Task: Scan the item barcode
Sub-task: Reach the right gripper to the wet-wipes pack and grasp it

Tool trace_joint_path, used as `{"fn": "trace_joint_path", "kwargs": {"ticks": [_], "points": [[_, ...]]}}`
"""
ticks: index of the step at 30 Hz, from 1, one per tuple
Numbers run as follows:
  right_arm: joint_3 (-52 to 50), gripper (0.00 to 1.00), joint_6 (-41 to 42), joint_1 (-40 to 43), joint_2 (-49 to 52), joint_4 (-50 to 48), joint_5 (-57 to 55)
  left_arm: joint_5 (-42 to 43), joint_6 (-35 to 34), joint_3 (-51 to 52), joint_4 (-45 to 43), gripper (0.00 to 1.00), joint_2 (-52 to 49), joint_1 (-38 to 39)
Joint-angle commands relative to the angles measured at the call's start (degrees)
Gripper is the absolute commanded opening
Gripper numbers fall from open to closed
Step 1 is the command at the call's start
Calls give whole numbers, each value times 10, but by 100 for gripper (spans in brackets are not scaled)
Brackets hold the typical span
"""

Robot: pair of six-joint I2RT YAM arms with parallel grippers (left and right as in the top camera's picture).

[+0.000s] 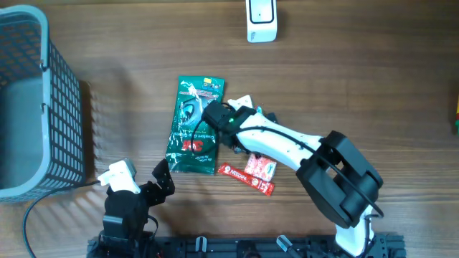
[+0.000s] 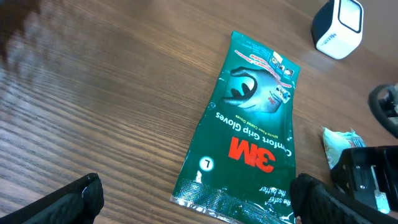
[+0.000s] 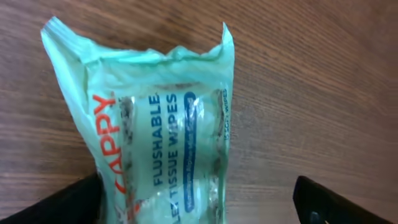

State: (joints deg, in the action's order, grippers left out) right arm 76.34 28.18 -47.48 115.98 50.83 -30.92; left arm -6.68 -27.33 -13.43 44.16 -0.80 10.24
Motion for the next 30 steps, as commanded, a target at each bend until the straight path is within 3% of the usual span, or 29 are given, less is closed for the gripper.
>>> {"fn": "trace_joint_path", "kwargs": {"ticks": [1,4,7,15,20,24,27,29,30], "points": [[35,100,-12,-20,19,8,-9,2,0,4,-1,100,3,4],[35,98,-12,-49,19,0,-2,2,0,4,-1,100,3,4],[34,88,-13,-66,20,-8,-2,2,0,4,-1,100,3,4],[34,70,-21,-24,35,-34,-10,2,0,4,-1,100,3,4],[19,40,-25,-15,90,-28,52,2,0,4,-1,100,3,4],[22,33,-11,-18,97,-5,67,2,0,4,-1,100,3,4],[109,10,-15,1,75,71,148,2,0,4,-1,100,3,4],[167,4,-64,21,49,103,238,2,0,4,-1,100,3,4],[187,4,-113,39,30,102,338,2,0,4,-1,100,3,4]]}}
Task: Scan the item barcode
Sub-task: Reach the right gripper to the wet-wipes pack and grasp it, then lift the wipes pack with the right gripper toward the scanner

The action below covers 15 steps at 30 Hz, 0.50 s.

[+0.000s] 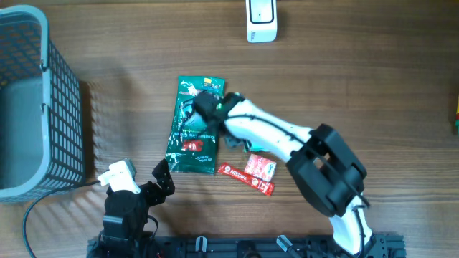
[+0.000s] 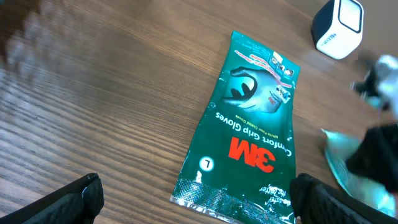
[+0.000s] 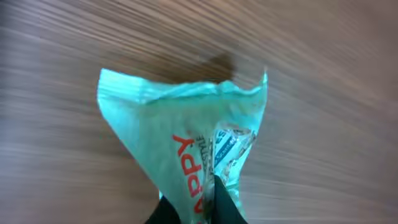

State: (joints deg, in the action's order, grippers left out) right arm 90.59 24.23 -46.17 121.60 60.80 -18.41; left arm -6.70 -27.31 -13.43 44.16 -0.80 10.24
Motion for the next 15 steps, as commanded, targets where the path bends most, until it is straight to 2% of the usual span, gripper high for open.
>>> {"fn": "trace_joint_path", "kwargs": {"ticks": [1,5,9,12,13,15], "points": [[46,4,-115,44,-43,-5,307,3,0,4,-1,100,3,4],[37,4,-293,135,-54,19,657,3,0,4,-1,100,3,4],[-12,4,-397,200,-53,28,930,3,0,4,-1,100,3,4],[-41,4,-355,203,-53,30,1100,3,0,4,-1,100,3,4],[-43,4,-274,203,-53,30,1113,3,0,4,-1,100,3,4],[-43,4,-169,203,-53,29,1113,3,0,4,-1,100,3,4]]}}
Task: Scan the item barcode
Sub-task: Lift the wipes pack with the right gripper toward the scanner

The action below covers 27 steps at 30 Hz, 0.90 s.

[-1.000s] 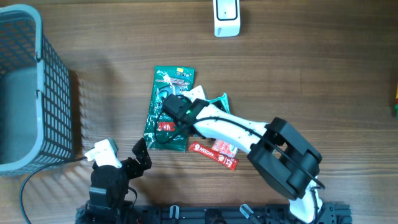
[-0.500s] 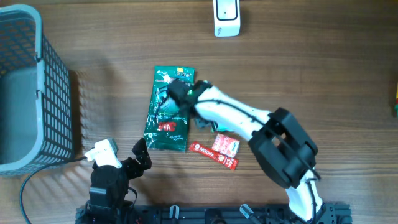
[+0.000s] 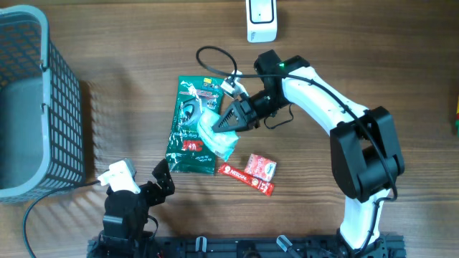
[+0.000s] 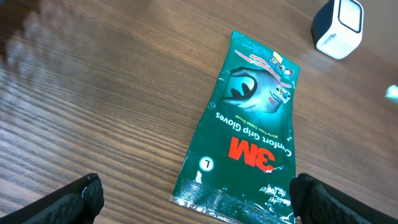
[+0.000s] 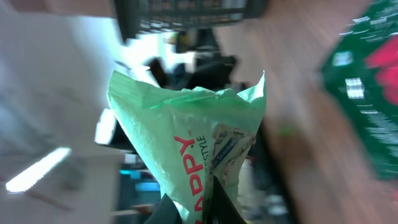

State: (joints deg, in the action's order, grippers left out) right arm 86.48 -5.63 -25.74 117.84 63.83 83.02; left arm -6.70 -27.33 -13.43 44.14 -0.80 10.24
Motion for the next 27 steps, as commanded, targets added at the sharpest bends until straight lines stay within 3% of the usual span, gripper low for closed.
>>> {"fn": "trace_joint_path", "kwargs": {"ticks": [1,4,7,8,12,16,21,23,24,25,27], "points": [[-2,5,170,-1,-16,-2,99,3,0,4,-1,100,3,4],[-2,4,281,-1,-16,-6,99,3,0,4,-1,100,3,4],[-2,4,281,-1,-16,-19,76,3,0,4,-1,100,3,4],[-2,5,281,-1,-16,-24,41,3,0,4,-1,100,3,4],[-2,4,235,-1,-16,-28,-283,3,0,4,-1,100,3,4],[7,5,238,0,-18,-15,-372,3,0,4,-1,100,3,4],[140,5,238,-1,-71,75,-563,3,0,4,-1,100,3,4],[160,5,235,-2,-111,51,-629,3,0,4,-1,100,3,4],[160,5,212,-3,-130,20,-669,3,0,4,-1,100,3,4],[160,5,134,-5,-140,-28,-702,3,0,4,-1,100,3,4],[153,5,46,-8,-136,-85,-699,3,0,4,-1,100,3,4]]}}
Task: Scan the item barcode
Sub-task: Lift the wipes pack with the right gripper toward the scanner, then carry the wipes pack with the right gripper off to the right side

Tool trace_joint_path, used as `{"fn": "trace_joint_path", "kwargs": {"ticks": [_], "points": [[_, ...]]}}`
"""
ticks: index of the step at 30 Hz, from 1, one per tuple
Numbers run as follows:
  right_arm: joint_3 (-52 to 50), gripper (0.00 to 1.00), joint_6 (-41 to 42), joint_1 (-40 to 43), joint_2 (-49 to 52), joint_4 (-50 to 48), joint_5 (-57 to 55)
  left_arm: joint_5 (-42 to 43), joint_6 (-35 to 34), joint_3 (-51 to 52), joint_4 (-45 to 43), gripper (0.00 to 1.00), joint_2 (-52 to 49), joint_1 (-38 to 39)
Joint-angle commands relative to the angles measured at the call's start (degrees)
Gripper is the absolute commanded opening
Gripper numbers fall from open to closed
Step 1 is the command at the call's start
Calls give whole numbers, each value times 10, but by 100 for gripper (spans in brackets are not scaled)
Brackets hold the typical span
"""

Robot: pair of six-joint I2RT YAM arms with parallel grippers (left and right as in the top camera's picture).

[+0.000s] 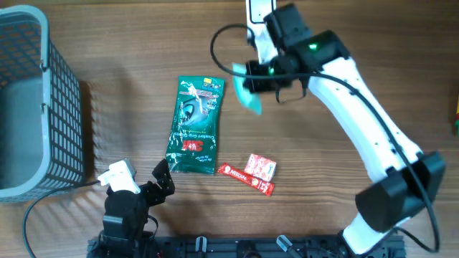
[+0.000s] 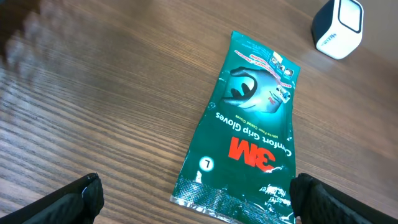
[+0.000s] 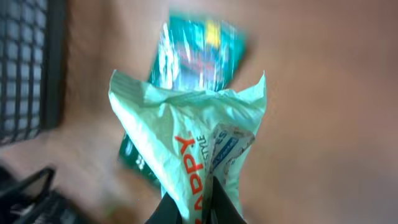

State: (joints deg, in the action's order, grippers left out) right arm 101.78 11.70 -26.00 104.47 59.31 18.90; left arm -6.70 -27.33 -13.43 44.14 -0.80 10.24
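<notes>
My right gripper is shut on a pale green pack of flushable tissue wipes, held in the air just in front of the white barcode scanner at the table's far edge; my arm covers part of the scanner. In the right wrist view the wipes pack fills the middle and stands up from the shut right gripper. My left gripper rests open near the front edge. The left wrist view shows its fingers wide apart with nothing between them, and the scanner far off.
A dark green 3M gloves pack lies flat on the wooden table, also in the left wrist view. Red sachets lie to its right. A grey wire basket stands at the left edge.
My right gripper has moved with the wipes pack from above the gloves pack up and back to just in front of the scanner. The left arm has not moved.
The wipes pack lay on the table beside the gloves pack with my right gripper open over it. Then the gripper was shut on the pack. Then it held the pack in the air above the gloves pack, and now holds it near the scanner.
</notes>
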Motion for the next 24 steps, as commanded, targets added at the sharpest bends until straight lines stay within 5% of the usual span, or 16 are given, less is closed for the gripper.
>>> {"fn": "trace_joint_path", "kwargs": {"ticks": [1,5,14,24], "points": [[-2,5,-151,-5,3,-64,-53,3,0,4,-1,100,3,4],[-2,5,-259,-5,33,-197,-47,3,0,4,-1,100,3,4],[0,4,-374,3,186,-569,-255,3,0,4,-1,100,3,4],[56,4,-279,73,313,-715,-217,3,0,4,-1,100,3,4]]}}
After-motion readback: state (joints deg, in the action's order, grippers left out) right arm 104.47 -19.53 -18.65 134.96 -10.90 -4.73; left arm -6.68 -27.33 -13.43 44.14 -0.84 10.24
